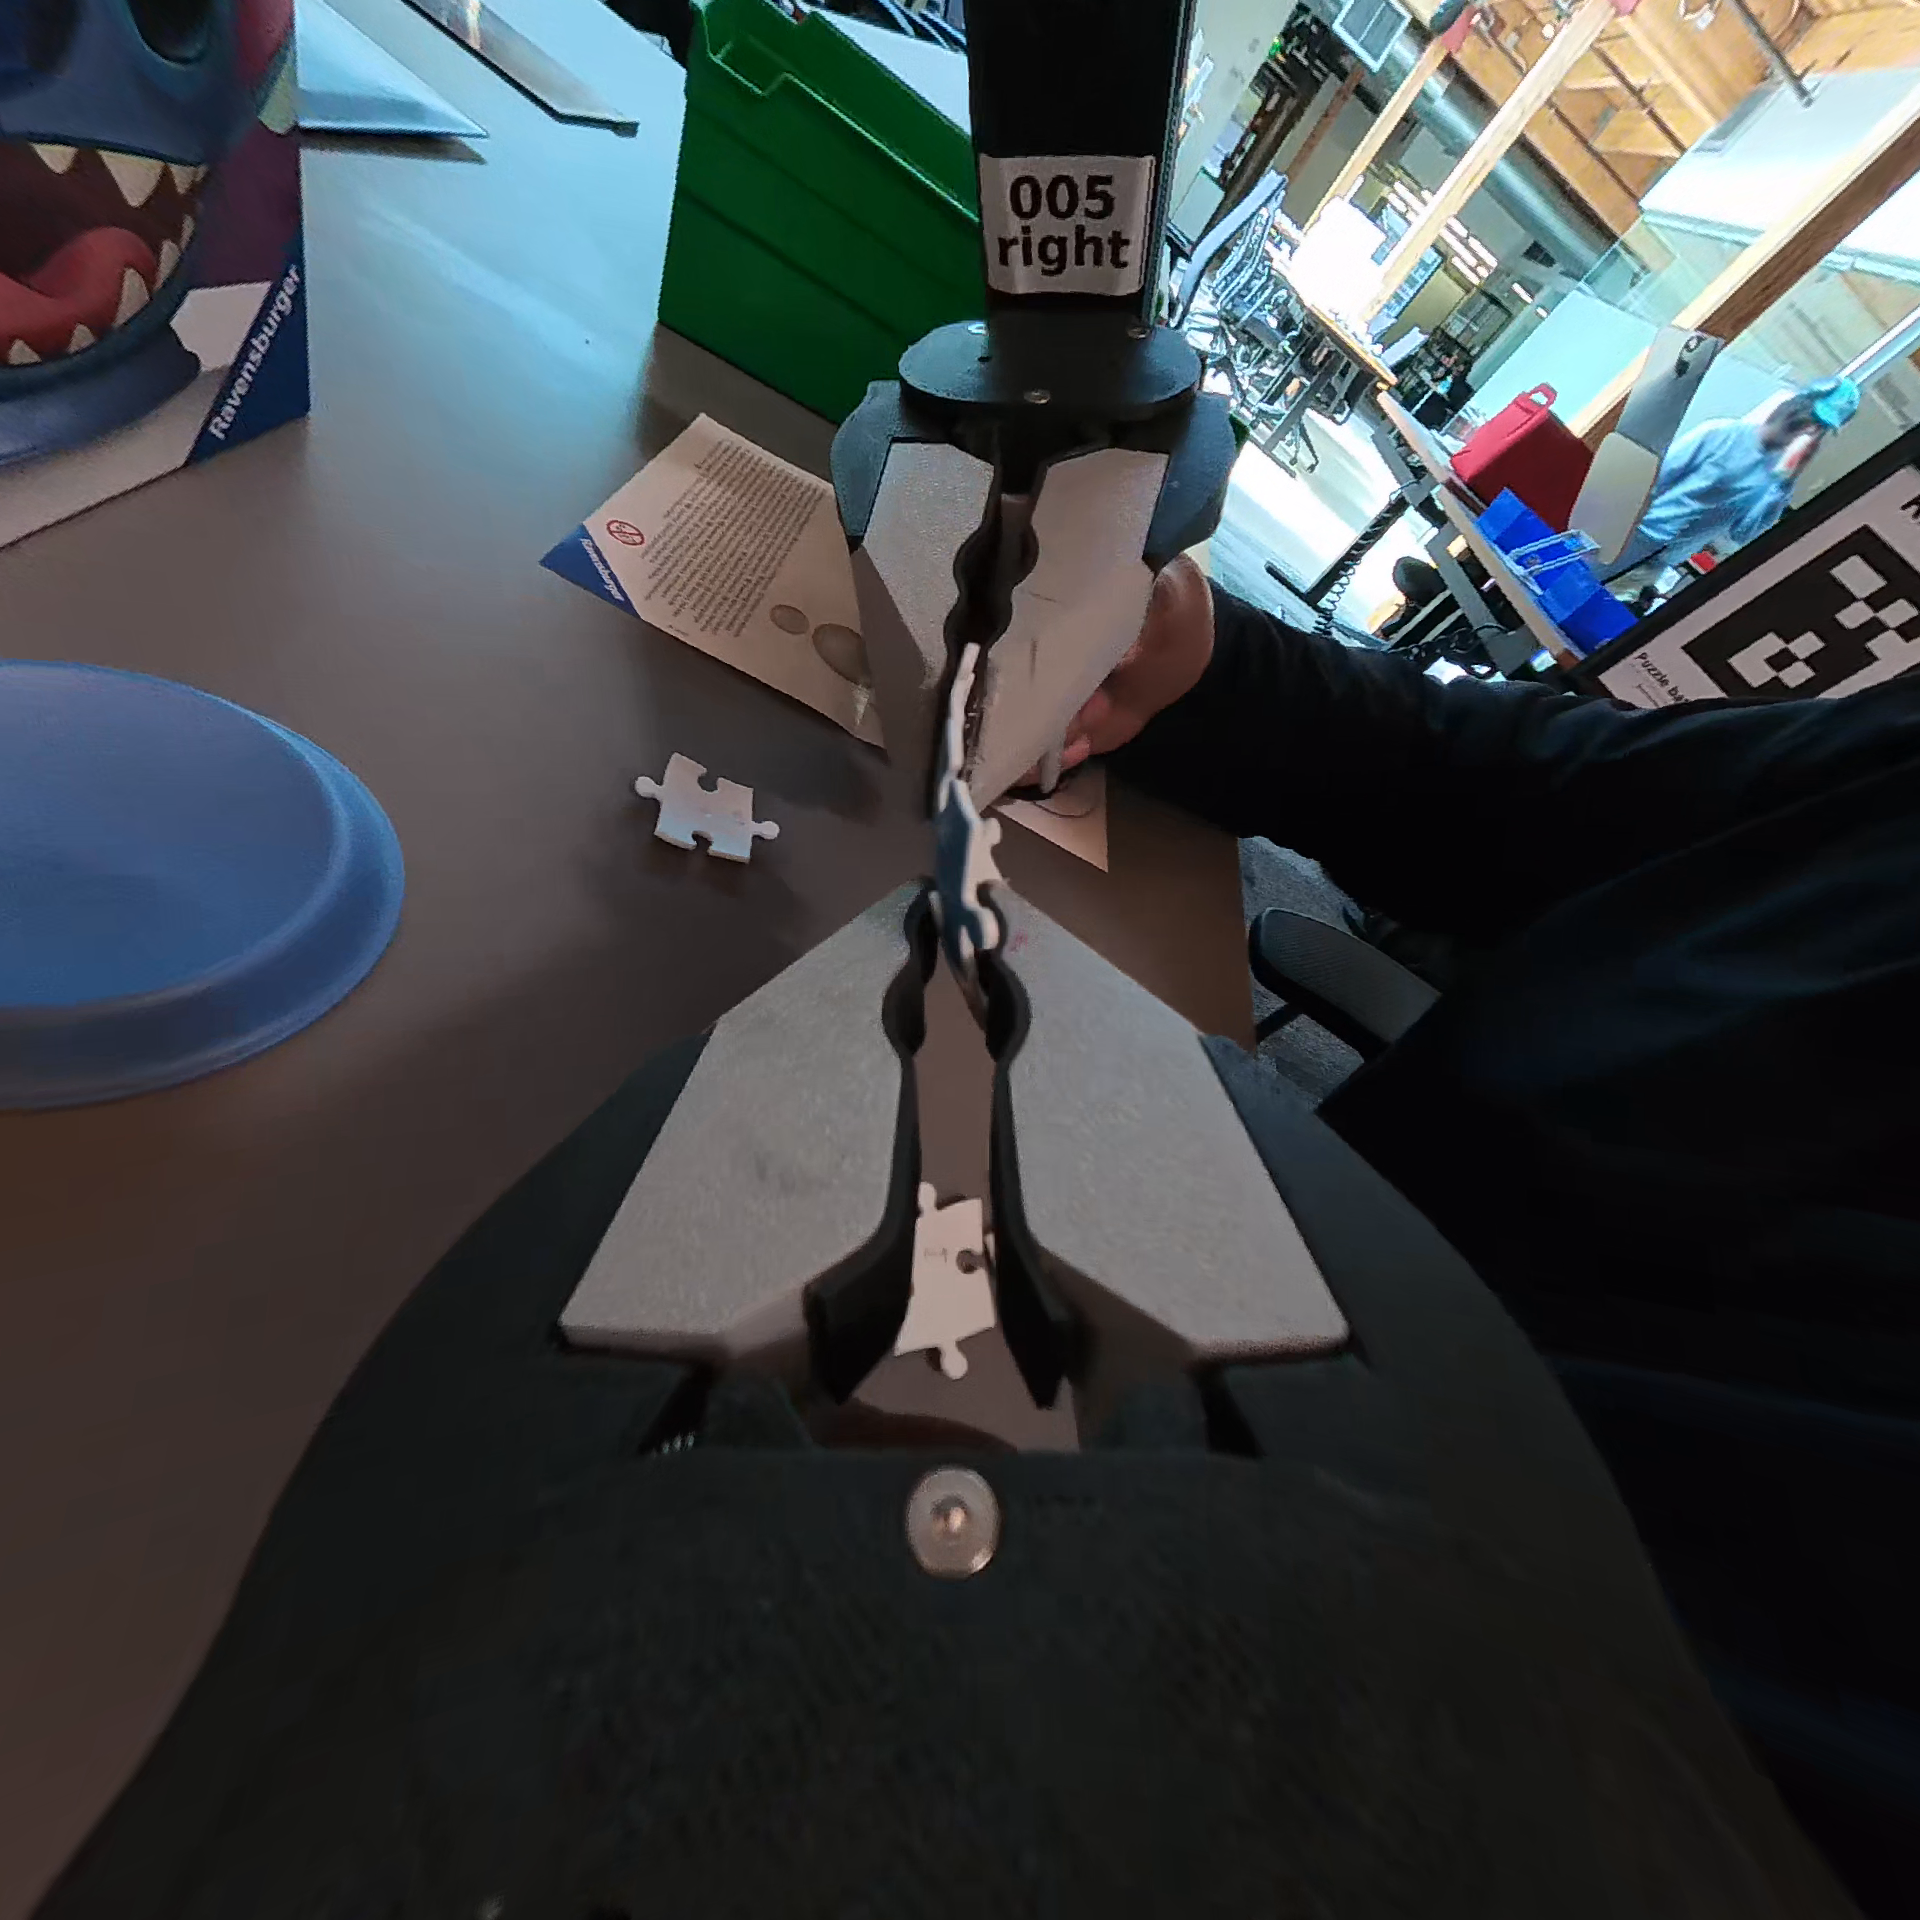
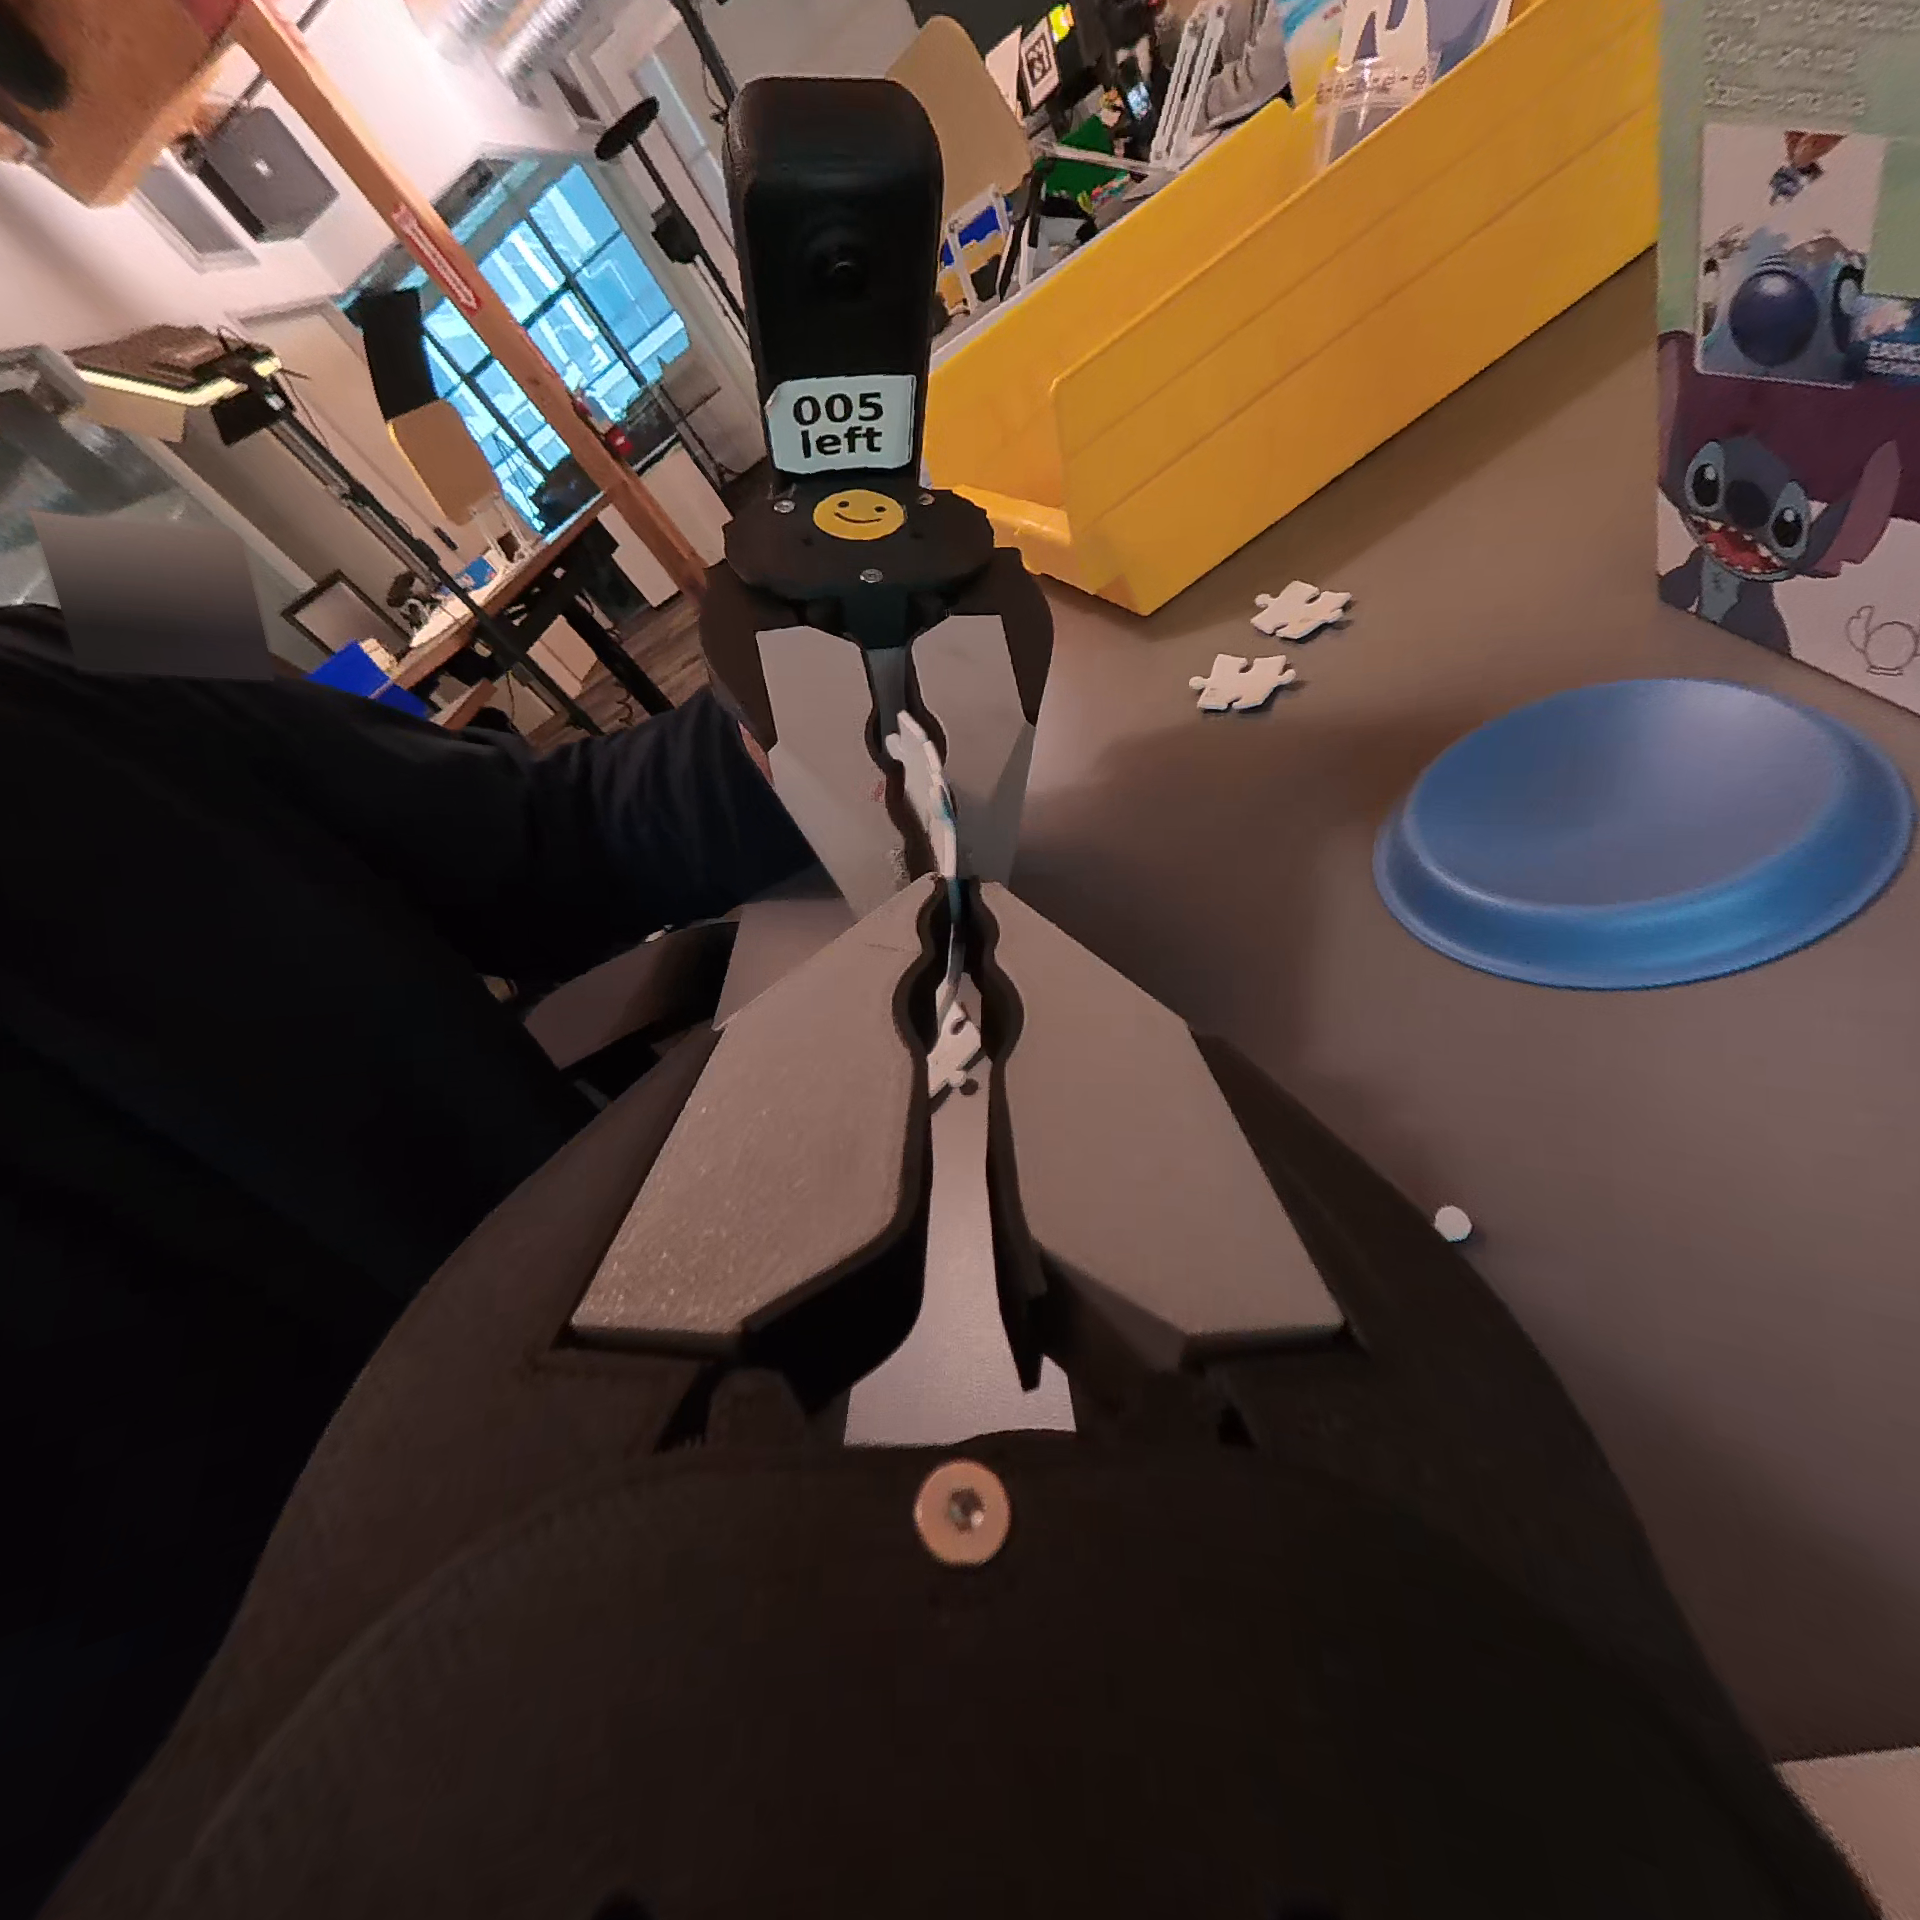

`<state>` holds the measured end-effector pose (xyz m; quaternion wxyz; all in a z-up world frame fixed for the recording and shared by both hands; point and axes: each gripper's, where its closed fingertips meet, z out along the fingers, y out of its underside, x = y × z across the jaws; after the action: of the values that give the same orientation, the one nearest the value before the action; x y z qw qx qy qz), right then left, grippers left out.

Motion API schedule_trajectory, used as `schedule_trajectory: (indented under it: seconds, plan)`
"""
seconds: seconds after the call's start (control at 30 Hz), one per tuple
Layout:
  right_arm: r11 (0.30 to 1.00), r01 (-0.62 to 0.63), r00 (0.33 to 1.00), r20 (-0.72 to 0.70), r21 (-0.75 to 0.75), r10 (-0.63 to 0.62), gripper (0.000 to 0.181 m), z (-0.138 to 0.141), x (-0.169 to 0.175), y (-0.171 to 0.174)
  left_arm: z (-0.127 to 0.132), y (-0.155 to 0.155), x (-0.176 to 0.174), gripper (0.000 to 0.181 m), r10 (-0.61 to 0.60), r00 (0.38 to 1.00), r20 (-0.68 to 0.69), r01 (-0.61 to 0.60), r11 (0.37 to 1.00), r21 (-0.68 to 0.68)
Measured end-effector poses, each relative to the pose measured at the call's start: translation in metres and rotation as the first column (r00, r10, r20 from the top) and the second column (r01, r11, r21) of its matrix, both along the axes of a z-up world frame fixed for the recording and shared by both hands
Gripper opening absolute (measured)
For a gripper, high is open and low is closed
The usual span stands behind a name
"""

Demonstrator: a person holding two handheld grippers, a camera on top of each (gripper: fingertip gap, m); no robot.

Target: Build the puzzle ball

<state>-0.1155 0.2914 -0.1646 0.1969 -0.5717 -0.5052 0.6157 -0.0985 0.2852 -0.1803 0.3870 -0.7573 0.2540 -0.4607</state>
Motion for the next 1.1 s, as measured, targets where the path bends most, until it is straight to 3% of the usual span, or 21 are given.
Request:
schedule_trajectory:
  seconds: [0.2, 0.47, 0.7, 0.77, 0.8, 0.87, 1.03, 1.1]
  plan:
    - [0.999, -0.032, 0.999, 0.002, -0.002, 0.032, 0.001, -0.002, 0.001, -0.004, -0.003, -0.002, -0.001, 0.001, -0.015, 1.0, -0.01, 0.015, 1.0, -0.007]
    - [0.973, -0.152, 0.985, -0.051, 0.174, 0.163, 0.001, 0.011, 0.014, -0.026, 0.011, -0.025, 0.011, 0.0, -0.159, 0.981, 0.109, 0.165, 0.985, -0.047]
    - [0.964, -0.257, 0.958, -0.117, 0.062, 0.263, 0.0, 0.023, 0.019, -0.041, 0.021, -0.039, 0.016, 0.0, -0.234, 0.96, 0.156, 0.241, 0.97, -0.025]
    - [0.954, -0.295, 0.948, -0.138, -0.046, 0.287, 0.0, 0.026, 0.021, -0.042, 0.017, -0.034, 0.015, 0.0, -0.202, 0.975, 0.086, 0.202, 0.979, 0.016]
    - [0.946, -0.303, 0.945, -0.163, -0.112, 0.283, 0.0, 0.031, 0.021, -0.039, 0.002, -0.024, 0.01, 0.0, -0.138, 0.99, -0.037, 0.14, 0.989, 0.044]
    - [0.94, -0.28, 0.955, -0.158, -0.197, 0.251, 0.0, 0.032, 0.02, -0.029, -0.019, -0.014, 0.001, 0.0, -0.059, 0.968, -0.244, 0.092, 0.987, 0.129]
    - [0.981, -0.137, 0.991, -0.007, -0.135, 0.137, 0.0, 0.009, 0.019, -0.005, -0.014, -0.021, 0.007, 0.0, -0.109, 0.982, -0.155, 0.12, 0.991, 0.064]
    - [0.996, -0.061, 0.991, 0.116, -0.071, 0.069, 0.0, -0.01, 0.021, 0.008, -0.012, -0.019, 0.002, 0.0, -0.101, 0.986, -0.131, 0.108, 0.993, 0.041]
